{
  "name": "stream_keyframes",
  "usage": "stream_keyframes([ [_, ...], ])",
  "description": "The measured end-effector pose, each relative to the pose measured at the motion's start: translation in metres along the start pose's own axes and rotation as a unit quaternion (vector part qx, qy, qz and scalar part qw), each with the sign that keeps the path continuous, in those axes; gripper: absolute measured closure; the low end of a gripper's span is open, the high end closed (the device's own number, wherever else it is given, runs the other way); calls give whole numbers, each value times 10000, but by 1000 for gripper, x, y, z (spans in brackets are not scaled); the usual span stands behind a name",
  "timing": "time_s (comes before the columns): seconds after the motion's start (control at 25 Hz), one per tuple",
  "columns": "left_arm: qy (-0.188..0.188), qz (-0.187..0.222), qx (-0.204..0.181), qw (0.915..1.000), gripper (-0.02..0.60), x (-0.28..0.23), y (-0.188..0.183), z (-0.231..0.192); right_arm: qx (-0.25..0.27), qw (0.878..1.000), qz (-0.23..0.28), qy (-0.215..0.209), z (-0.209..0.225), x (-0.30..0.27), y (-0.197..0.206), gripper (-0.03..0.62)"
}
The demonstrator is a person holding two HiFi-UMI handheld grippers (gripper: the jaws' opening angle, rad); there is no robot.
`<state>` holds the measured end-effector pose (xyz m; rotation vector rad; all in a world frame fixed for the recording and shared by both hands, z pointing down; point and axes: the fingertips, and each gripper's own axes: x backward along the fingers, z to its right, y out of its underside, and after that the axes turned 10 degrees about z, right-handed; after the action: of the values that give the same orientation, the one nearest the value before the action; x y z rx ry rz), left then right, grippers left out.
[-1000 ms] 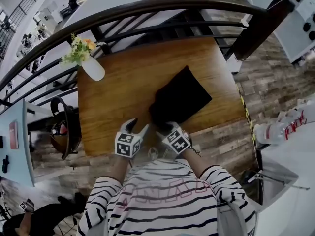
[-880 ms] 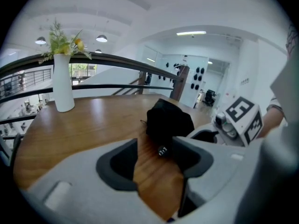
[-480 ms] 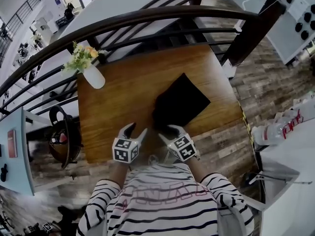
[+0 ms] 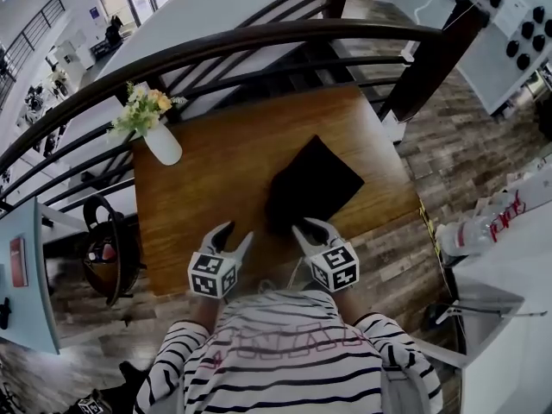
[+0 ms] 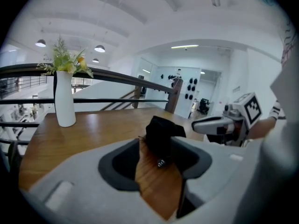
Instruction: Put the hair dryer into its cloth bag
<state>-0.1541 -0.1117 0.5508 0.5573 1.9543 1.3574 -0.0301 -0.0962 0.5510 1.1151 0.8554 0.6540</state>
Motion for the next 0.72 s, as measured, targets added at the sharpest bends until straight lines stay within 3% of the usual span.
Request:
stream_keyframes([
  [0.24,195,266,36,9994,436,12,-20,8,-345,9978,392,402,11,22,-21,593],
  [0.6,122,633,-111,9979,578,23,-43,11,-643,9939,767,456,10,41,-37,594],
  [0.72,38,702,36,9975,578,27,-44,7,-648,9934,816,481,11,45,-39,594],
])
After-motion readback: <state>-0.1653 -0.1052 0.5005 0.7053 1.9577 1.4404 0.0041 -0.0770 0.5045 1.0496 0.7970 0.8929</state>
